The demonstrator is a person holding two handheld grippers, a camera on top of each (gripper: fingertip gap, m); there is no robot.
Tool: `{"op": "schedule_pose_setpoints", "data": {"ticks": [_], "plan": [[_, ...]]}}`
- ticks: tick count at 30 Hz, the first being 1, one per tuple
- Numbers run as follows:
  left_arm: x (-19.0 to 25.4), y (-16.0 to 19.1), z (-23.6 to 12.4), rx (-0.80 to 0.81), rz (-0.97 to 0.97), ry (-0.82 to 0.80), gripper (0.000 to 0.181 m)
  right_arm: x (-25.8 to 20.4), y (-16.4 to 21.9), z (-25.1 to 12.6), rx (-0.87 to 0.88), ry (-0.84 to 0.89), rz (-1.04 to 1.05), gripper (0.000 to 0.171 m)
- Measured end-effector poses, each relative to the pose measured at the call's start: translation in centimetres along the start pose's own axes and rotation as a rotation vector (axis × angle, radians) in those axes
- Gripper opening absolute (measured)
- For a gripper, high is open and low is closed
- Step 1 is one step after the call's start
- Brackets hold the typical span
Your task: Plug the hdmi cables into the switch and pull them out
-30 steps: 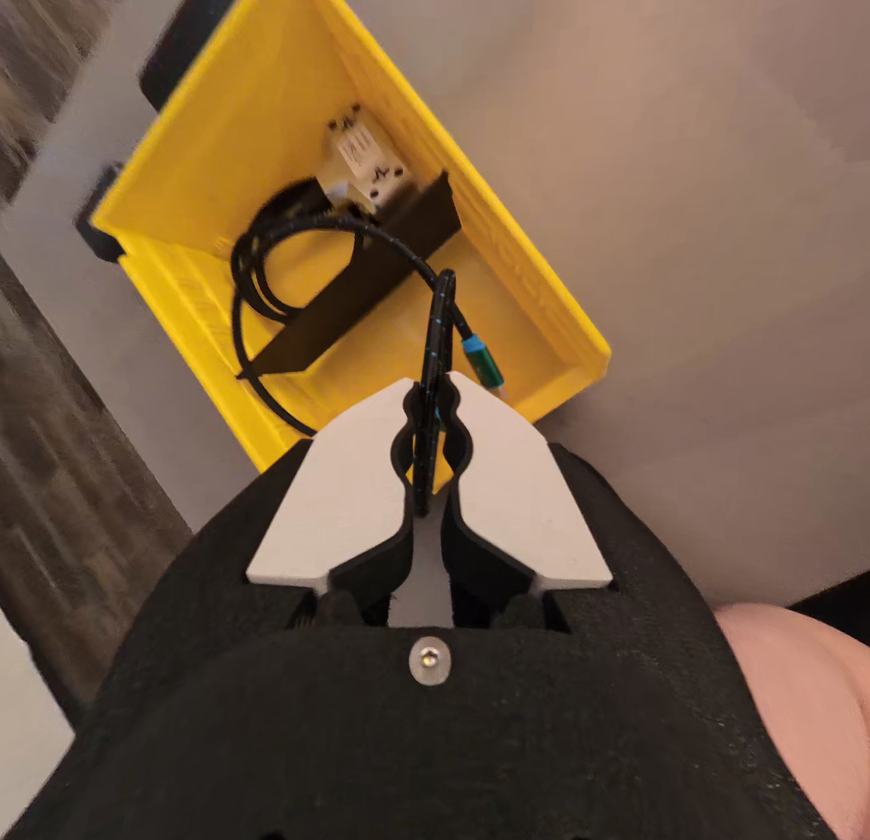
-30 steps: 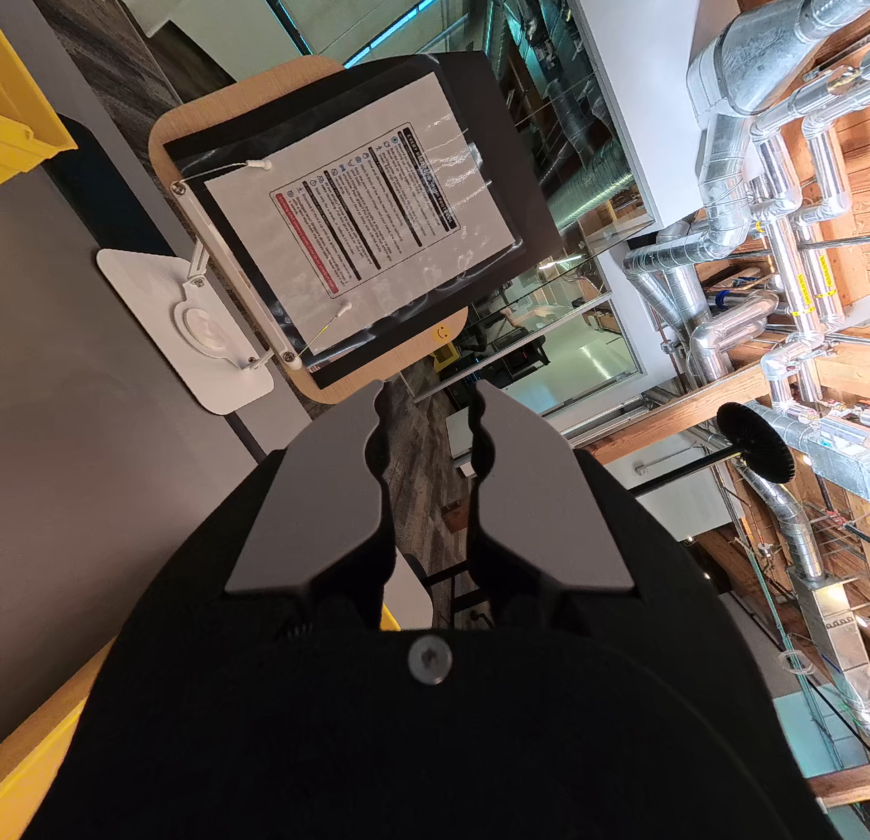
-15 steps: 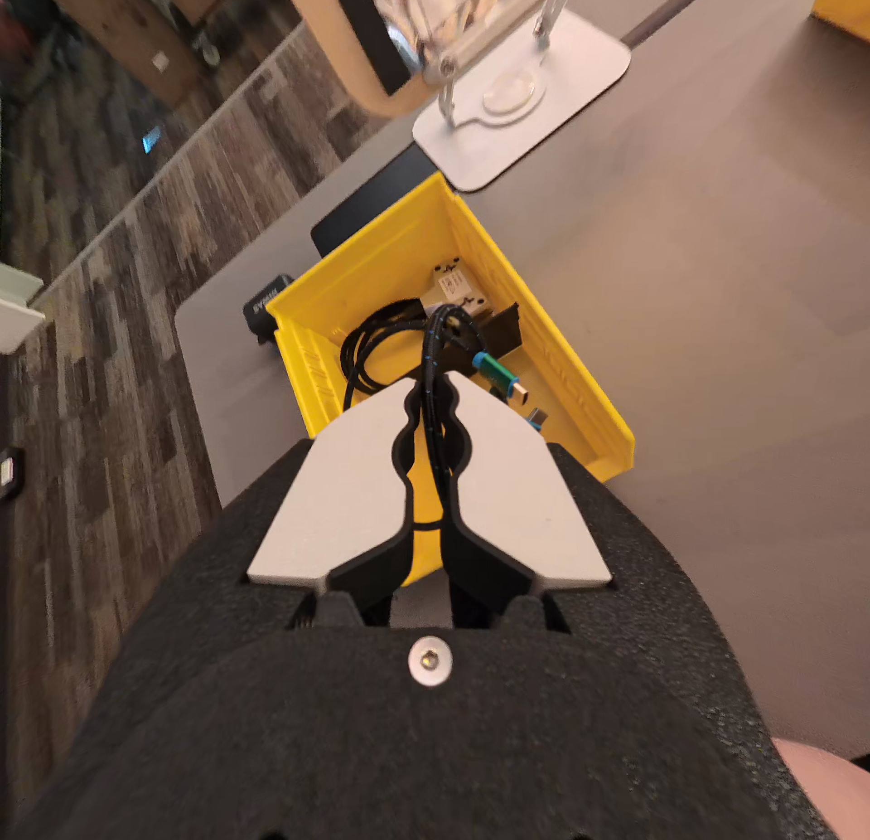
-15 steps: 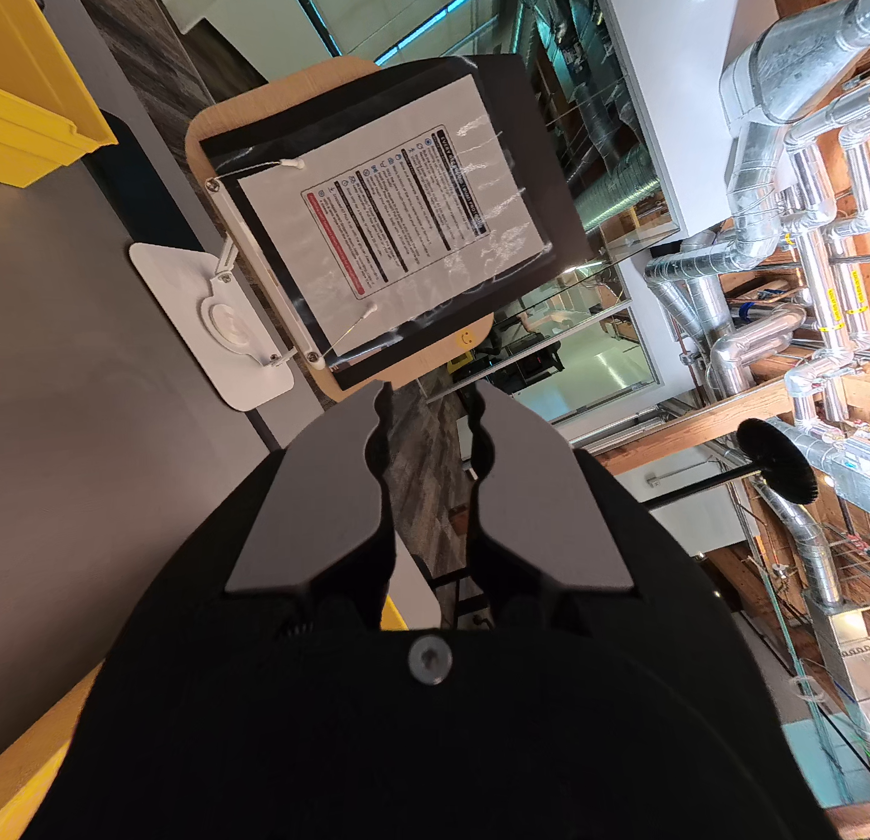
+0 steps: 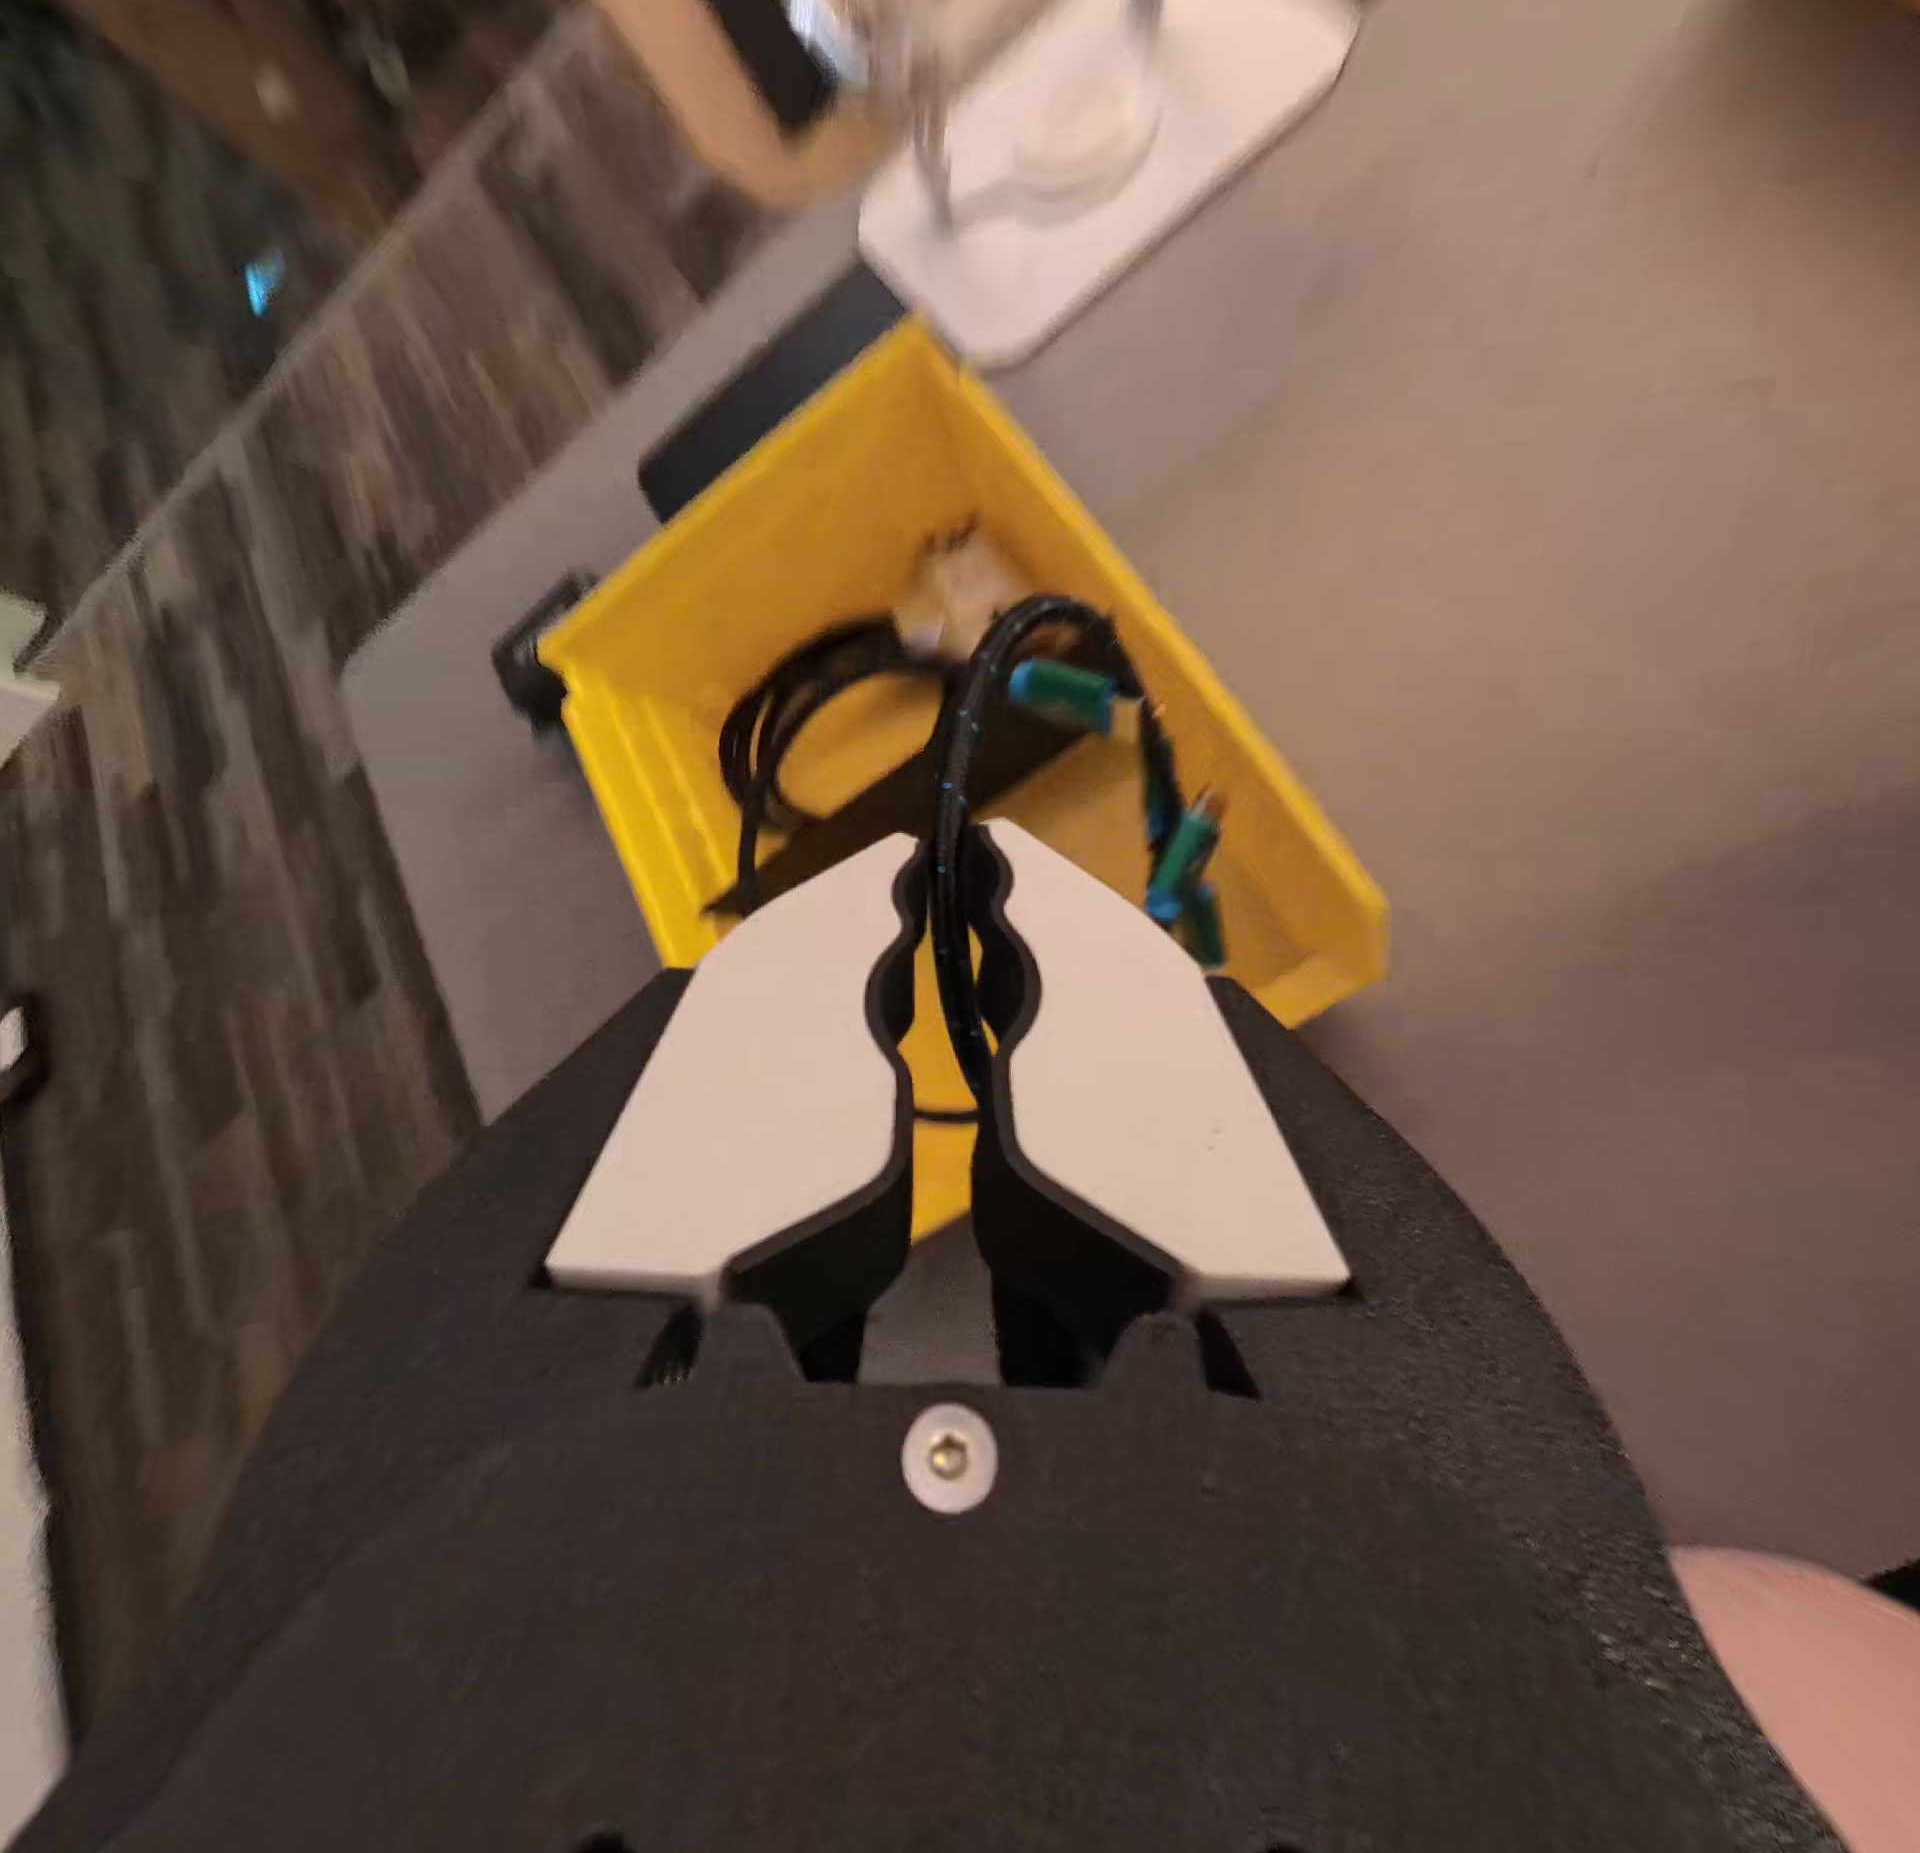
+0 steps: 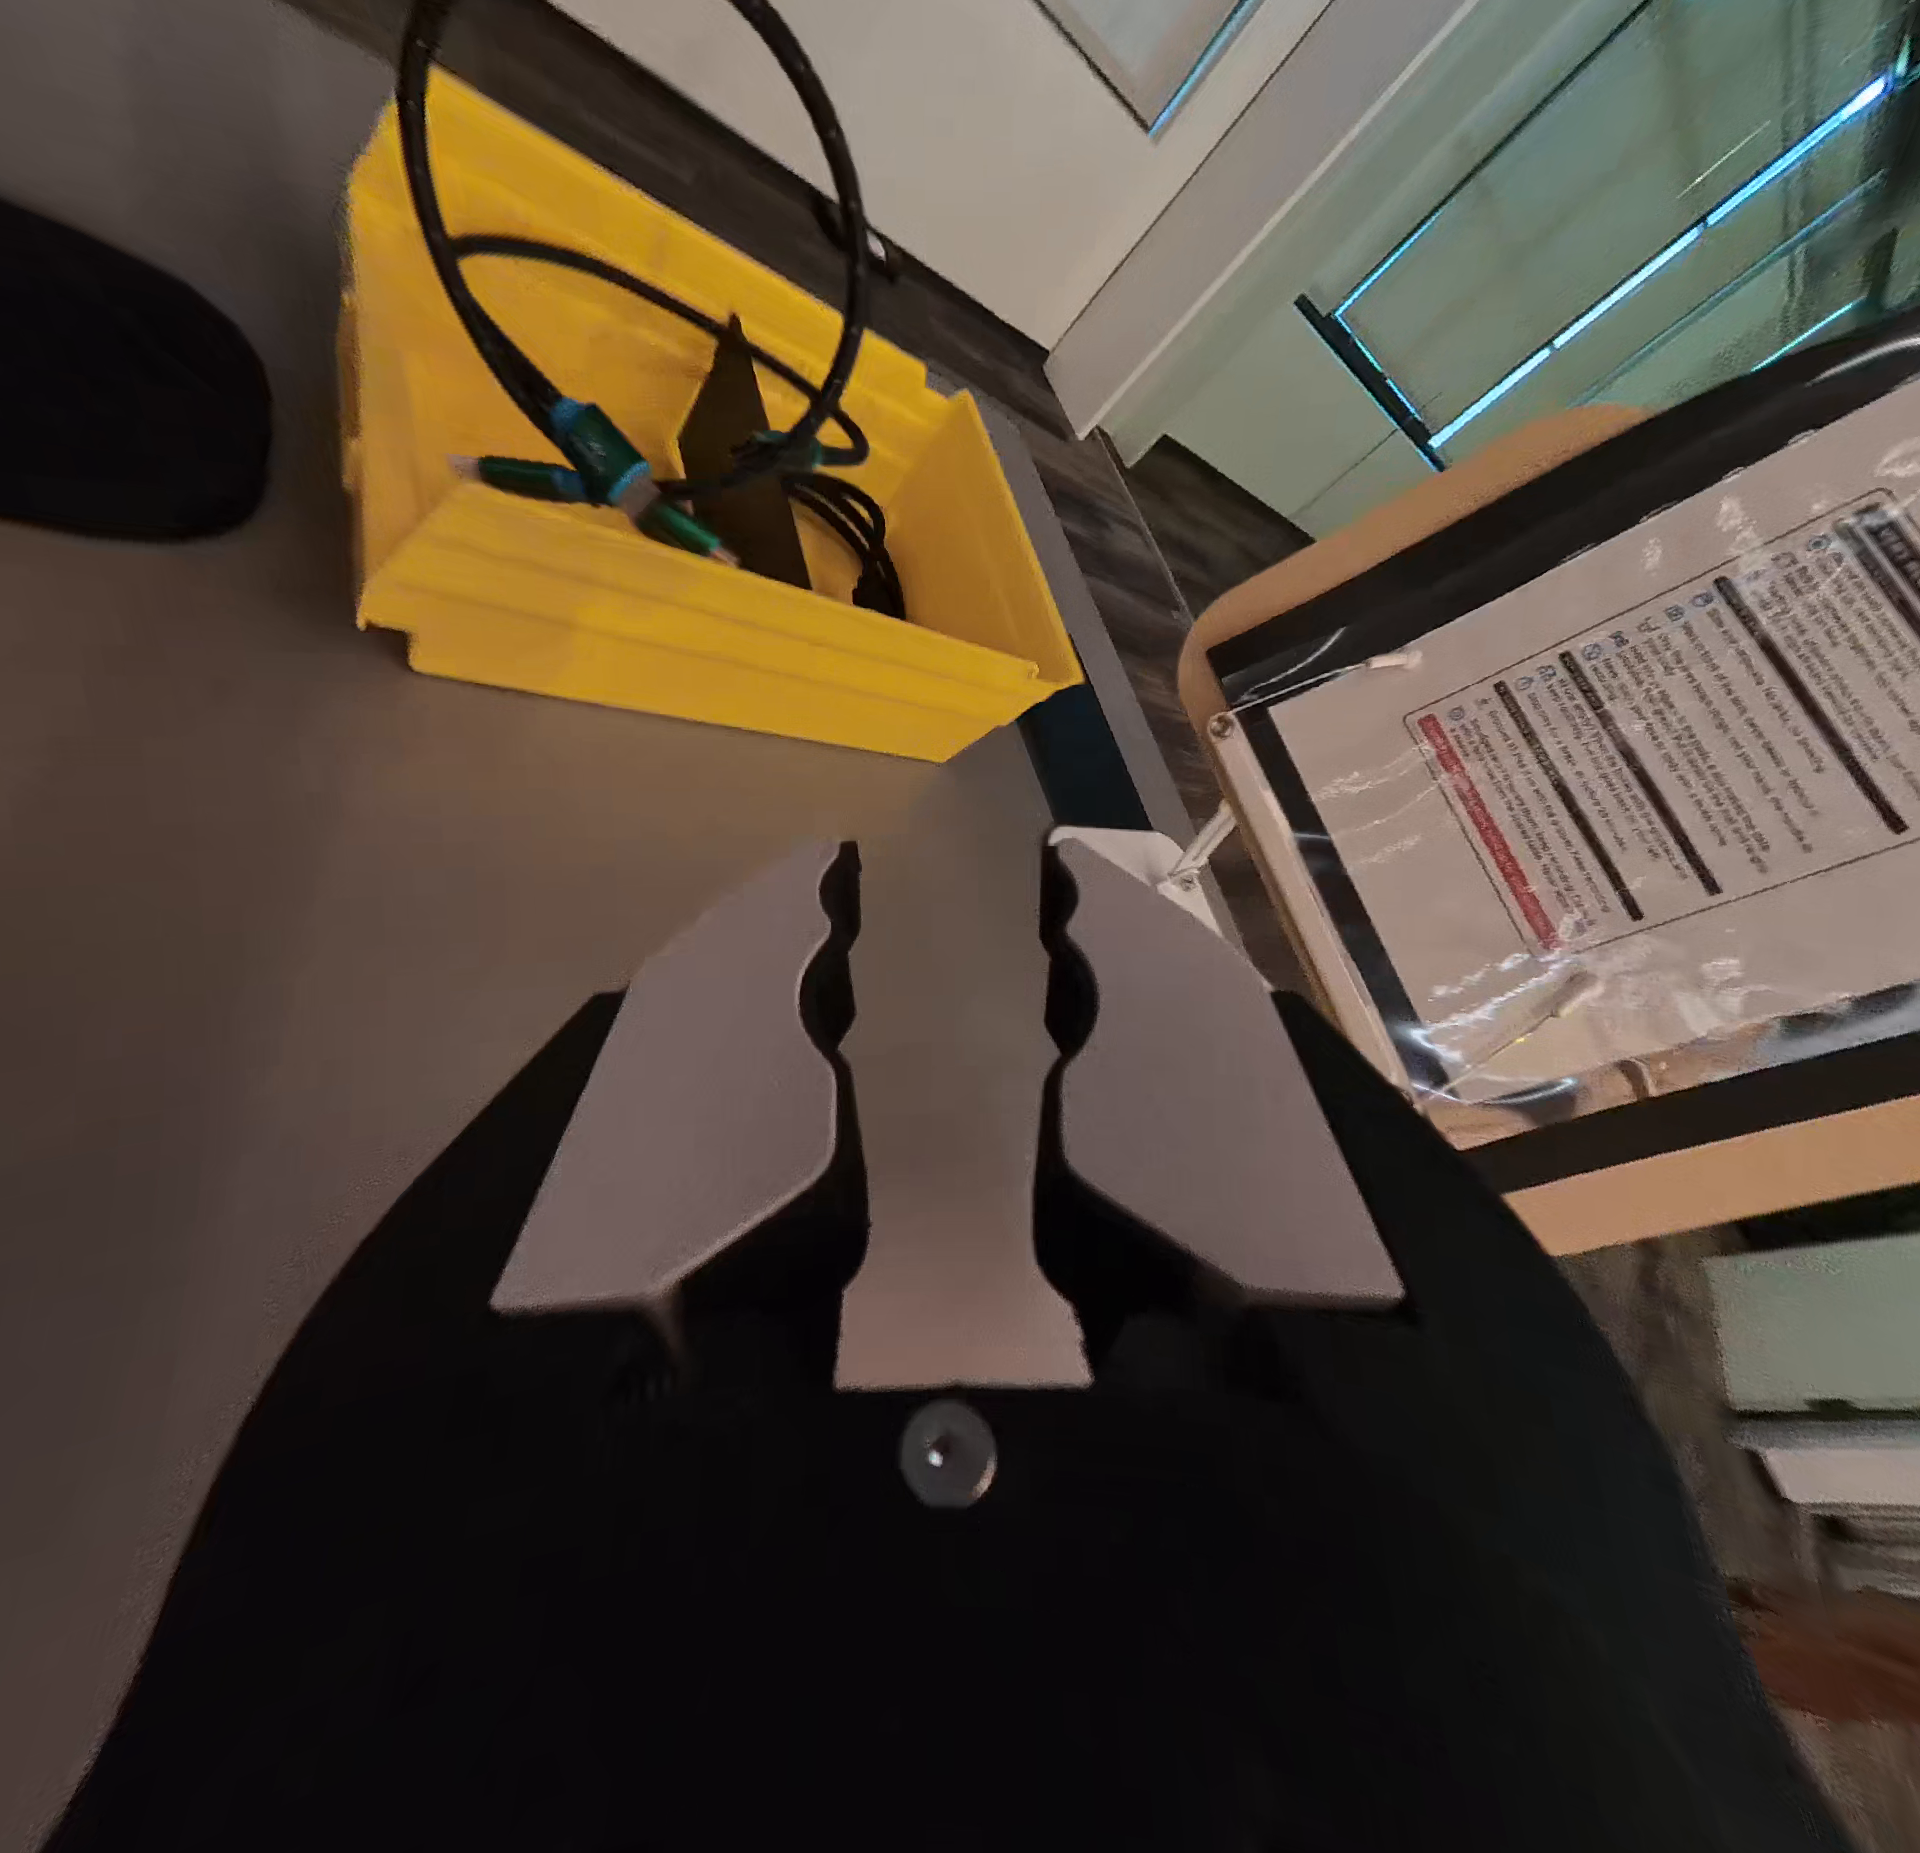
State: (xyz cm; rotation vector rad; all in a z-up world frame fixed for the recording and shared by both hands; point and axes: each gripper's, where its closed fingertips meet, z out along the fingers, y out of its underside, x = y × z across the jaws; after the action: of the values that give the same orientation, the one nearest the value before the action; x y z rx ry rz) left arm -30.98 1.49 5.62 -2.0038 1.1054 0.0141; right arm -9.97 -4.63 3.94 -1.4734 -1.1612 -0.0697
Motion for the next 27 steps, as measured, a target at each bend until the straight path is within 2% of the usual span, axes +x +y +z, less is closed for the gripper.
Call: {"op": "schedule_pose_setpoints", "data": {"ticks": [2, 4, 7, 10, 12, 14, 17, 20, 27], "plan": [[-0.4, 2.9, 1.9, -0.172, 0.018, -0.017, 0.006, -0.5, 0.6, 0.6, -0.037, 0.012, -0.056, 0.035], [-0.4, 4.5, 3.7, -0.262, 0.015, 0.020, 0.000, -0.9, 0.8, 1.0, -0.047, -0.001, -0.061, 0.034], [-2.0, 5.1, 6.0, -0.290, -0.054, -0.017, 0.000, -1.0, 0.9, 1.1, -0.047, -0.016, -0.049, 0.034], [-2.2, 6.0, 7.4, -0.309, -0.095, 0.021, 0.000, -0.9, 1.1, 1.1, -0.051, -0.017, -0.052, 0.034], [-3.5, 6.8, 7.9, -0.331, -0.096, -0.043, 0.000, -0.8, 1.2, 1.2, -0.053, -0.017, -0.049, 0.034], [-5.2, 7.4, 8.3, -0.330, -0.104, -0.129, 0.010, -0.9, 1.3, 1.3, -0.054, -0.022, -0.048, 0.034], [-6.9, 7.3, 9.8, -0.267, -0.145, -0.170, 0.036, -0.9, 1.4, 1.3, -0.057, -0.024, -0.061, 0.034], [-8.2, 7.3, 11.5, -0.225, -0.157, -0.227, 0.040, -1.0, 1.3, 1.4, -0.054, -0.021, -0.073, 0.035], [-9.2, 7.2, 13.9, -0.190, -0.005, -0.350, 0.042, -0.9, 1.7, 1.5, -0.061, -0.024, -0.084, 0.035]]}}
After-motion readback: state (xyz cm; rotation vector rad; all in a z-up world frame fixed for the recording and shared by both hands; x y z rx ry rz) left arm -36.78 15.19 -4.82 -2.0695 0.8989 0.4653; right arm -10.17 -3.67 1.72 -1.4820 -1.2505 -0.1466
